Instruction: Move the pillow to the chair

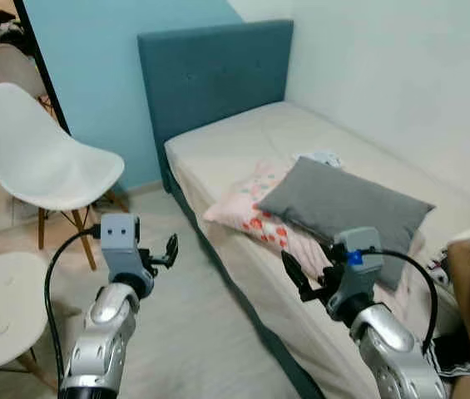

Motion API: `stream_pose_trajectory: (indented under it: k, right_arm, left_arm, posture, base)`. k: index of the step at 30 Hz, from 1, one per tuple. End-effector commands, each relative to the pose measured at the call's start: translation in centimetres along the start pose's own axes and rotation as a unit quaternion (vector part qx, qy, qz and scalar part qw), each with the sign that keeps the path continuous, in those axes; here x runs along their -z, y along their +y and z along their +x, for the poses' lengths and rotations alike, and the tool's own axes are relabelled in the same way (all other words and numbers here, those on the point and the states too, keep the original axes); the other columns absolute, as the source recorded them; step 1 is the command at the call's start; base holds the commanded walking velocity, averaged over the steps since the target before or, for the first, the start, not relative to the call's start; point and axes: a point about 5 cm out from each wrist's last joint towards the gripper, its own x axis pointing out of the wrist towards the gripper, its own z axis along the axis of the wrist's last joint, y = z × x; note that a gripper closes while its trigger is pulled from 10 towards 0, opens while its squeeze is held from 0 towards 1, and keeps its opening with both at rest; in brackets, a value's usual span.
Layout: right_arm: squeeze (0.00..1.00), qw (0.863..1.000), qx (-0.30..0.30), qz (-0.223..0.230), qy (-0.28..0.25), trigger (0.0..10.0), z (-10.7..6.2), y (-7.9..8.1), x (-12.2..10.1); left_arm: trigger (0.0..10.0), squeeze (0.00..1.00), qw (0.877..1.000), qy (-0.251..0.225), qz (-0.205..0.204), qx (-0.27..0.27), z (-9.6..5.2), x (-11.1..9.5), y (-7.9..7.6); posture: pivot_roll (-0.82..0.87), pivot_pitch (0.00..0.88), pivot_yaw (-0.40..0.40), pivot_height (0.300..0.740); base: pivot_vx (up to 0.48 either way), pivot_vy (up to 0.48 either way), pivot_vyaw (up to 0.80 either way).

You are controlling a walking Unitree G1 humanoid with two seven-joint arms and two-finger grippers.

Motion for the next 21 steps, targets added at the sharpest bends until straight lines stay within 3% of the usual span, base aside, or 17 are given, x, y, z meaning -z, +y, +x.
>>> stream_pose_trajectory:
  k: [1, 21]
  right_arm:
    - [0.00, 1.000, -0.001, 0.006, -0.004, 10.0, 0.17, 0.11, -0.21]
    - [0.00, 1.000, -0.001, 0.012, -0.002, 10.0, 0.29, 0.15, -0.18]
  left_arm:
    - [10.0, 0.00, 1.000, 0.001, 0.000, 0.008, 0.08, -0.15, -0.29]
    - [10.0, 0.00, 1.000, 0.005, -0.001, 0.013, 0.11, -0.08, -0.64]
  posture:
    - [-0.11, 0.000, 0.005, 0.740]
    - [-0.11, 0.000, 0.004, 0.740]
  base:
    - [0.334, 0.000, 0.00]
    - [0.335, 0.000, 0.00]
